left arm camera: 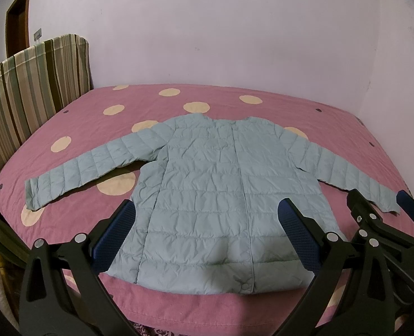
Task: Fold large clothes
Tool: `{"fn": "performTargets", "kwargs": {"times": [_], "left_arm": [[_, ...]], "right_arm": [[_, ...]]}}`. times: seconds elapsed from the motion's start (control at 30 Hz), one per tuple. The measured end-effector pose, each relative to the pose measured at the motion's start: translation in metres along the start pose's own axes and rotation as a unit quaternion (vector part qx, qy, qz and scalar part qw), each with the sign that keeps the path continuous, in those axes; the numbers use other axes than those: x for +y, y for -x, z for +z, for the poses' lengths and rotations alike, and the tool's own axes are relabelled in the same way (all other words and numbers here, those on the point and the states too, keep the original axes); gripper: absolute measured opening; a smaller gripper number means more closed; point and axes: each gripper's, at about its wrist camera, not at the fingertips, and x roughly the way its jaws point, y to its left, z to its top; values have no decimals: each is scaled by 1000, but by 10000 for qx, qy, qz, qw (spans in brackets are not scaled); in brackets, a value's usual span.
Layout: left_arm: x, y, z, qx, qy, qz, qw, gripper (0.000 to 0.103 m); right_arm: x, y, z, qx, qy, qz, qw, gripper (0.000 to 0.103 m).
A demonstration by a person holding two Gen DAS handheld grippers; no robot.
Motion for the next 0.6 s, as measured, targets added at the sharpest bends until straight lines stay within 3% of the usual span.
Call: {"fn": "performTargets", "kwargs": {"times": [0.6], "left_arm": [[0, 0, 0, 17, 7, -7, 10000, 101]], "right_arm": [[2, -2, 2, 9, -3, -2, 10000, 99]]}}
